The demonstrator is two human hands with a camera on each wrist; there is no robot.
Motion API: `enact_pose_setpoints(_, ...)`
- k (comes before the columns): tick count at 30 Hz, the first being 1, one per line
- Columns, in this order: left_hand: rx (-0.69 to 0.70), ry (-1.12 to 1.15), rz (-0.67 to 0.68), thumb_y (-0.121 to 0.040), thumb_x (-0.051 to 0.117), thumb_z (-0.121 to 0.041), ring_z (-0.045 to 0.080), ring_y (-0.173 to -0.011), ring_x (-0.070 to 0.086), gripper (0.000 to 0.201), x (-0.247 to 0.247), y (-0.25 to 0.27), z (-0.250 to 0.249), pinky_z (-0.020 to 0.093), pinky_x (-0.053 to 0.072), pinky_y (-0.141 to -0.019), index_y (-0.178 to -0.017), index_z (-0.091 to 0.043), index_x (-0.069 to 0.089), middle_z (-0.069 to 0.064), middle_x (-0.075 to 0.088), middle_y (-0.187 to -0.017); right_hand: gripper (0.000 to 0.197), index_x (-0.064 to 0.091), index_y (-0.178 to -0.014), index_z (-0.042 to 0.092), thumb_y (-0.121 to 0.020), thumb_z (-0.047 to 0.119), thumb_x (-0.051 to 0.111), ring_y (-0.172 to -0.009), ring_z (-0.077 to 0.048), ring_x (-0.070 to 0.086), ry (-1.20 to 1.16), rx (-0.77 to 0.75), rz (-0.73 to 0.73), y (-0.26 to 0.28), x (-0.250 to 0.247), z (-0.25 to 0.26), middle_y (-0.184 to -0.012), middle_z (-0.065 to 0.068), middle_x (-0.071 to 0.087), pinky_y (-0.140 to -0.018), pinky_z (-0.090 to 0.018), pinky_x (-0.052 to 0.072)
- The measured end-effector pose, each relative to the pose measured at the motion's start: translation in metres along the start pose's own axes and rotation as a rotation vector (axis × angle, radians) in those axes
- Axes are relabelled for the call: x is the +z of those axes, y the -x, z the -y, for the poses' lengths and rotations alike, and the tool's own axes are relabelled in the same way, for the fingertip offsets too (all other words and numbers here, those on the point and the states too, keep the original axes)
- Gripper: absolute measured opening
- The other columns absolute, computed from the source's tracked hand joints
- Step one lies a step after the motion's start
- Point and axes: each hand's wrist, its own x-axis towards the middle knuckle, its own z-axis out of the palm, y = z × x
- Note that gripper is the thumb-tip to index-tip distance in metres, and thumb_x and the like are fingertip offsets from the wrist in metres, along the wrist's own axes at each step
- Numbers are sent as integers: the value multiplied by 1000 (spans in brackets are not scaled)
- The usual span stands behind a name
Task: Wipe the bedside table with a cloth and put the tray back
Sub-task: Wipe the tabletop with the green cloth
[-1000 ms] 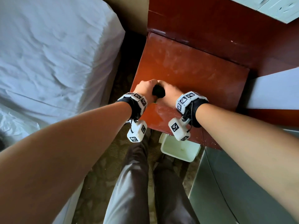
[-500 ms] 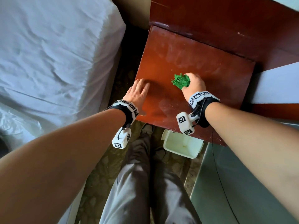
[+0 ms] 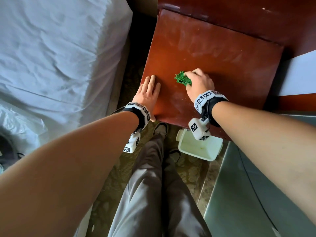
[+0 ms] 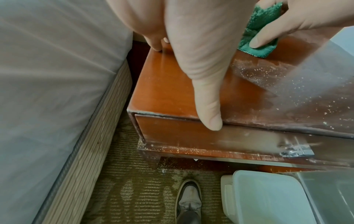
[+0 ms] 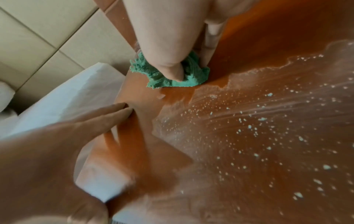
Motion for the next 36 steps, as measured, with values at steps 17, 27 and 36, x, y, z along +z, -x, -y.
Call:
enact_pose_setpoints(17, -78, -56, 20, -45, 90, -60, 40, -149, 0, 153, -13, 5, -14, 47, 18, -120, -154, -3, -2, 25, -11, -159, 54, 68, -108, 38, -77, -4, 56, -107, -20, 46, 127, -448, 467, 55, 5, 10, -113, 14, 54, -75, -36, 49)
enact_pose_setpoints(27, -88, -37, 21, -45, 88, -61, 37, -150, -5, 154, -11, 5, -13, 45, 18, -121, -155, -7, -5, 21, -16, -160, 55, 65, -111, 44, -79, 1, 56, -102, -20, 52, 108, -394, 500, 64, 14, -4, -115, 11, 56, -83, -38, 49)
enact_pose_setpoints(36, -72, 12, -20, -42, 93, -54, 39, -149, 1, 152, -11, 7, -13, 46, 19, -120, -155, -5, 3, 23, -8, -160, 31, 65, -114, 36, -83, 32, 69, -105, -22, 51, -5, -365, 397, 68, 28, 32, -112, 7, 58, -81, -36, 49)
